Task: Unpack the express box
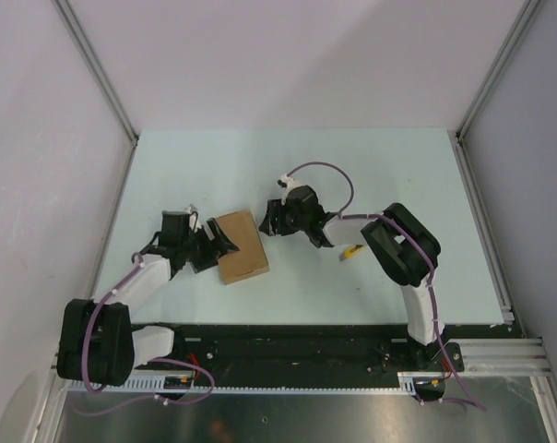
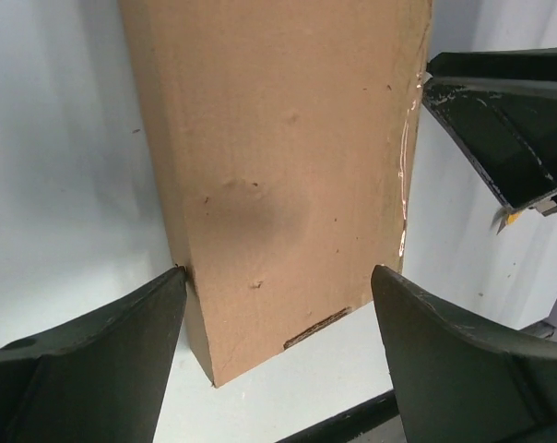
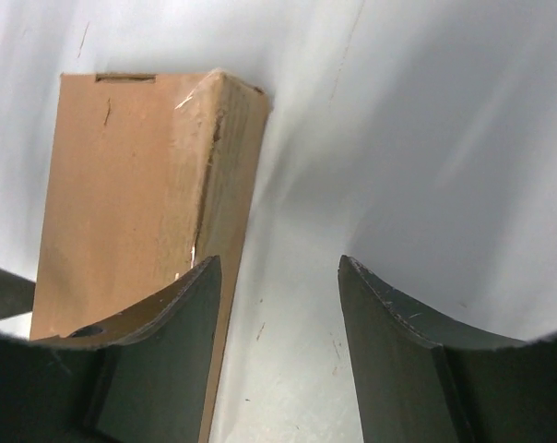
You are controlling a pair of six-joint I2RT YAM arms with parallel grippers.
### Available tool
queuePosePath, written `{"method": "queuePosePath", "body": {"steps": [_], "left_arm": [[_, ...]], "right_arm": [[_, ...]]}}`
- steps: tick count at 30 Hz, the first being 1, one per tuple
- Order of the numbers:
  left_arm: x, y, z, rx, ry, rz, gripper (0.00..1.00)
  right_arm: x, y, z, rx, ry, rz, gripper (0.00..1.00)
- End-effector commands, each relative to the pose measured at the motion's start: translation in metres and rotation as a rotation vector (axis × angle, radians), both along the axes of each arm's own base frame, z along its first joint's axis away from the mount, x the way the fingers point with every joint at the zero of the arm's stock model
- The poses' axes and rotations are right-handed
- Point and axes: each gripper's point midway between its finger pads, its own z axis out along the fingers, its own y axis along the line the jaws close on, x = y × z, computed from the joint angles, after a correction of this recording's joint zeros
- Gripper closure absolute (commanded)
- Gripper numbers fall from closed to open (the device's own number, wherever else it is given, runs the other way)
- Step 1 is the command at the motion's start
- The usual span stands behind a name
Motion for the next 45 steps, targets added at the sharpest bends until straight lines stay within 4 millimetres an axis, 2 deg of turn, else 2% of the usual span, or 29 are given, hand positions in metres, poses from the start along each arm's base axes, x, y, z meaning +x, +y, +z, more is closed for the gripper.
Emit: {"method": "queuePosePath", "body": {"steps": [1, 2, 4, 5, 7, 8, 9, 11, 12, 13, 14, 15, 16, 17, 19, 20, 22, 23, 25, 27, 29, 30, 34, 37, 40, 45], "left_arm": [[0.007, -0.001, 0.017, 0.001, -0.072, 0.007, 0.14], [0.009, 0.003, 0.017, 0.020, -0.083, 0.018, 0.14], [0.011, 0.008, 0.021, 0.054, -0.102, 0.023, 0.13], [0.014, 0.014, 0.021, 0.083, -0.111, 0.041, 0.11], [0.022, 0.023, 0.031, 0.128, -0.139, 0.054, 0.10], [0.027, 0.031, 0.034, 0.163, -0.153, 0.078, 0.08], [0.030, 0.035, 0.038, 0.183, -0.158, 0.085, 0.08], [0.044, 0.045, 0.055, 0.216, -0.207, 0.108, 0.06], [0.049, 0.051, 0.061, 0.236, -0.223, 0.129, 0.05], [0.058, 0.058, 0.075, 0.249, -0.258, 0.154, 0.04], [0.063, 0.063, 0.082, 0.261, -0.273, 0.175, 0.02], [0.072, 0.072, 0.094, 0.288, -0.301, 0.220, 0.01], [0.077, 0.083, 0.100, 0.307, -0.310, 0.273, 0.00], [0.081, 0.089, 0.105, 0.312, -0.315, 0.295, 0.00], [0.093, 0.093, 0.124, 0.316, -0.375, 0.272, 0.00], [0.096, 0.098, 0.130, 0.334, -0.390, 0.289, 0.00], [0.103, 0.106, 0.145, 0.371, -0.423, 0.319, 0.00], [0.105, 0.115, 0.149, 0.379, -0.430, 0.334, 0.00], [0.107, 0.112, 0.157, 0.369, -0.449, 0.300, 0.00], [0.106, 0.110, 0.156, 0.356, -0.448, 0.292, 0.00], [0.107, 0.099, 0.153, 0.316, -0.444, 0.245, 0.00], [0.106, 0.096, 0.150, 0.304, -0.438, 0.227, 0.00], [0.102, 0.072, 0.140, 0.226, -0.422, 0.102, 0.00], [0.096, 0.062, 0.133, 0.186, -0.408, 0.050, 0.00], [0.090, 0.054, 0.130, 0.155, -0.402, 0.024, 0.00], [0.085, 0.036, 0.128, 0.109, -0.403, -0.043, 0.01]], "right_arm": [[0.028, -0.034, 0.018, -0.057, 0.012, -0.182, 0.40], [0.032, -0.043, 0.030, -0.061, 0.006, -0.215, 0.38], [0.039, -0.073, 0.031, -0.135, 0.019, -0.317, 0.34], [0.042, -0.083, 0.048, -0.139, -0.005, -0.347, 0.31], [0.038, -0.104, 0.056, -0.186, 0.013, -0.394, 0.25], [0.041, -0.116, 0.075, -0.191, -0.021, -0.444, 0.23], [0.036, -0.124, 0.080, -0.215, -0.019, -0.461, 0.22], [0.037, -0.146, 0.092, -0.239, -0.022, -0.537, 0.20], [0.029, -0.159, 0.097, -0.249, 0.009, -0.569, 0.20], [0.026, -0.167, 0.099, -0.259, 0.026, -0.589, 0.19], [0.020, -0.189, 0.094, -0.311, 0.065, -0.641, 0.20], [0.016, -0.198, 0.100, -0.320, 0.067, -0.658, 0.20], [0.010, -0.204, 0.097, -0.343, 0.076, -0.658, 0.20], [0.003, -0.221, 0.094, -0.406, 0.087, -0.709, 0.15], [-0.004, -0.235, 0.095, -0.435, 0.105, -0.772, 0.01], [-0.012, -0.247, 0.090, -0.486, 0.128, -0.805, 0.00], [-0.022, -0.255, 0.085, -0.490, 0.181, -0.864, 0.00], [-0.031, -0.265, 0.079, -0.532, 0.214, -0.903, 0.00], [-0.039, -0.273, 0.068, -0.565, 0.259, -0.953, 0.00], [-0.048, -0.287, 0.059, -0.574, 0.329, -1.046, 0.00], [-0.053, -0.291, 0.048, -0.576, 0.392, -1.091, 0.01], [-0.053, -0.298, 0.044, -0.572, 0.418, -1.122, 0.02], [-0.052, -0.304, 0.033, -0.556, 0.482, -1.156, 0.05], [-0.053, -0.303, 0.021, -0.539, 0.531, -1.153, 0.07], [-0.046, -0.299, 0.012, -0.499, 0.551, -1.135, 0.14], [-0.031, -0.302, 0.000, -0.420, 0.597, -1.173, 0.18]]}}
